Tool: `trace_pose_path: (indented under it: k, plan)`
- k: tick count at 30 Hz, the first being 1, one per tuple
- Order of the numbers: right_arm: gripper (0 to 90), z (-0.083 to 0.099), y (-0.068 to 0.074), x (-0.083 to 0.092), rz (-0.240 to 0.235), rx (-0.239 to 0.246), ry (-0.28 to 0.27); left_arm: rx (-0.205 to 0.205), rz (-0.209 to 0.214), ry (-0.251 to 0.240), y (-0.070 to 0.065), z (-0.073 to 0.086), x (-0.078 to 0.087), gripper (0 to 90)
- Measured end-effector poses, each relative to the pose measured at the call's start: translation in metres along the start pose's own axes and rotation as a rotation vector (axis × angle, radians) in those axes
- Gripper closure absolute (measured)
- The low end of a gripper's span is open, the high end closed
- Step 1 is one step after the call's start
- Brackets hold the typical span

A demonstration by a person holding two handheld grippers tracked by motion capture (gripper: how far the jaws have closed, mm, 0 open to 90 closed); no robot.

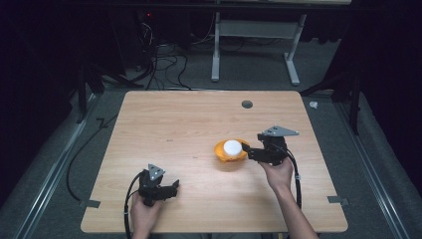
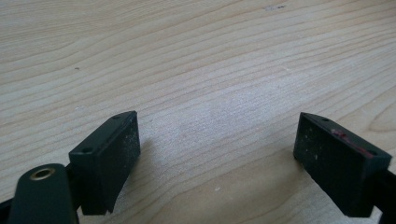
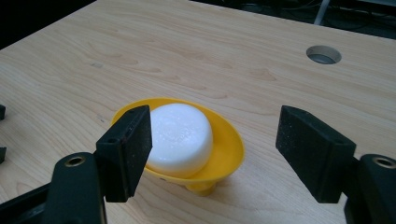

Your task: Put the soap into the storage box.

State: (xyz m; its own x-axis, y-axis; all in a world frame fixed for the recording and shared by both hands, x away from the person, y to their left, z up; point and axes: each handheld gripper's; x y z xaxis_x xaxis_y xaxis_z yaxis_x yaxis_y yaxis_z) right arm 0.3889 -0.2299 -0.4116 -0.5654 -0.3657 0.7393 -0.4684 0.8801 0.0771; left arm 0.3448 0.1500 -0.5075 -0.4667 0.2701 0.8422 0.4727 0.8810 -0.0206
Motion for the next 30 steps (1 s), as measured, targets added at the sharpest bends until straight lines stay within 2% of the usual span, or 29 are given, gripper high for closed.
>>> trace_pose_path:
  k: [15, 30]
  plan:
    - [27.9, 0.012, -0.011, 0.018, 0.017, -0.031, -0.031, 0.0, 0.0, 0.0, 0.0, 0.0, 0.0, 15.0]
    - [27.8, 0.021, -0.016, 0.031, 0.027, -0.032, -0.055, 0.0, 0.0, 0.0, 0.0, 0.0, 0.0, 15.0]
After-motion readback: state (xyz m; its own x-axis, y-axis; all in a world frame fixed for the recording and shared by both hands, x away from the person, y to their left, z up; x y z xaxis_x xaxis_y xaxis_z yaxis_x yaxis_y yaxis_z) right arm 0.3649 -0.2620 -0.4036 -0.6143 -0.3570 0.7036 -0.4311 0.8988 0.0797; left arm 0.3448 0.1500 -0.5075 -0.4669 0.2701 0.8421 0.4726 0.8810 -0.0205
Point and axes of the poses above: each handheld gripper's, and its own axes: x roughly backward along the jaws, z roughly out of its underside, y roughly to its left, and after that the axes turned 14 degrees about y, right-handed
